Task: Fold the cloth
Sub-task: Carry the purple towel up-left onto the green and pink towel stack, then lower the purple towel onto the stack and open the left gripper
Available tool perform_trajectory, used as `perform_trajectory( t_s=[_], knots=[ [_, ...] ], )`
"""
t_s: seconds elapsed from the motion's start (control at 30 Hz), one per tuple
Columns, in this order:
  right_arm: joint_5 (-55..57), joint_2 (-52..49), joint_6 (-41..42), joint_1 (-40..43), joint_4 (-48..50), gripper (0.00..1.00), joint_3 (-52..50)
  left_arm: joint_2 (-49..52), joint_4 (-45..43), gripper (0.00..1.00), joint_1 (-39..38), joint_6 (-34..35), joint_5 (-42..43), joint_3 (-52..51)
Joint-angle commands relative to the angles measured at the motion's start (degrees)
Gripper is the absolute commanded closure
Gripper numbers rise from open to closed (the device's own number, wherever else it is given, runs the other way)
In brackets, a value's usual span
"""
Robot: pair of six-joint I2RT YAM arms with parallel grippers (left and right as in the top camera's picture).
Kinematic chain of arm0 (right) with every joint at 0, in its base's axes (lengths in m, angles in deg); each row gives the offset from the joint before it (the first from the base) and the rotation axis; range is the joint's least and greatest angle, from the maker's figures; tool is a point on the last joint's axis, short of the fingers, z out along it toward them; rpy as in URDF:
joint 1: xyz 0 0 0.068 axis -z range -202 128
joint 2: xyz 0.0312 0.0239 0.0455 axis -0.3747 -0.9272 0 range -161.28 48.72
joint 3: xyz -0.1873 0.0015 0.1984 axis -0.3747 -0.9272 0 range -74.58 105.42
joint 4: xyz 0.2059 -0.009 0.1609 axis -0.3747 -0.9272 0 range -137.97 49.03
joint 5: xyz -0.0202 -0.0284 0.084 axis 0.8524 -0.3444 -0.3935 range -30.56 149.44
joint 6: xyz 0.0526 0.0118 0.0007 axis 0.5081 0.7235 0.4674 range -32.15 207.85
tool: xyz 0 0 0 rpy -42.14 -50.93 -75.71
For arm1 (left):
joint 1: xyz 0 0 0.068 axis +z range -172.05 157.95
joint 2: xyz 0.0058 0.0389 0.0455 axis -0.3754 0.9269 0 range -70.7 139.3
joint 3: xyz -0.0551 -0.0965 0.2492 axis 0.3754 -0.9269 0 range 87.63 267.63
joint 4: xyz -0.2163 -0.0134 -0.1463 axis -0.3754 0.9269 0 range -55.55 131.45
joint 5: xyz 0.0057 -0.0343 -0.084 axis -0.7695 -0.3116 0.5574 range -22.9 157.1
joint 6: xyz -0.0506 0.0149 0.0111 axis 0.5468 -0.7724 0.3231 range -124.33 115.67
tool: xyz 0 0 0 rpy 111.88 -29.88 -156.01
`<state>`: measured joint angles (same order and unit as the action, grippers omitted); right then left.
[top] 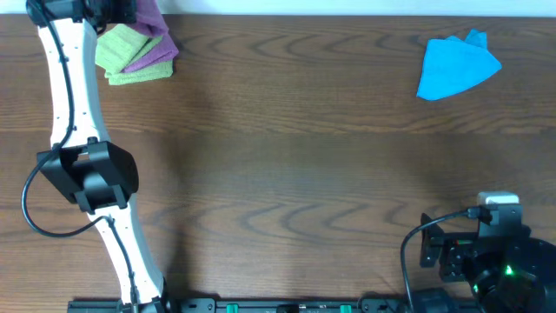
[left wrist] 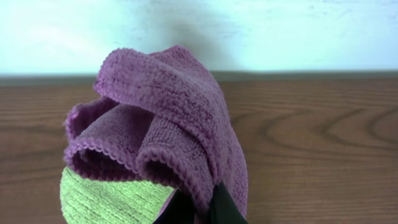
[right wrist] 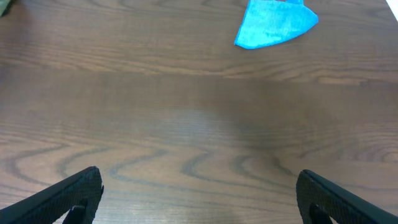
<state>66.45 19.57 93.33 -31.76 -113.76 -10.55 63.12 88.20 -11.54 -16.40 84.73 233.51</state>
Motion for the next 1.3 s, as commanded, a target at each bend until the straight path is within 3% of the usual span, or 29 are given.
perform_trajectory(
  t_s=[0.0,0.5,0.97,1.27],
  knots=[
    [0.48,0.02,-0.39,0.42,-0.11,0.01,-0.20,-0.42,0.61,0.94,1.14,-0.83,0.37,1.20],
    [0.48,0.02,-0.39,0.42,-0.11,0.01,-0.20,3.82,3.43,0.94,2.40,-1.25,0.74,0.42],
    [0.48,0.02,-0.37,0.42,-0.11,0.01,-0.20,4.92,-0.59,0.94,2.27,0.11,11.89,2.08],
    [0.48,0.02,-0.39,0.42,-0.11,0.01,-0.20,4.94,-2.32,0.94,2.93,0.50,8.74,5.90]
  ],
)
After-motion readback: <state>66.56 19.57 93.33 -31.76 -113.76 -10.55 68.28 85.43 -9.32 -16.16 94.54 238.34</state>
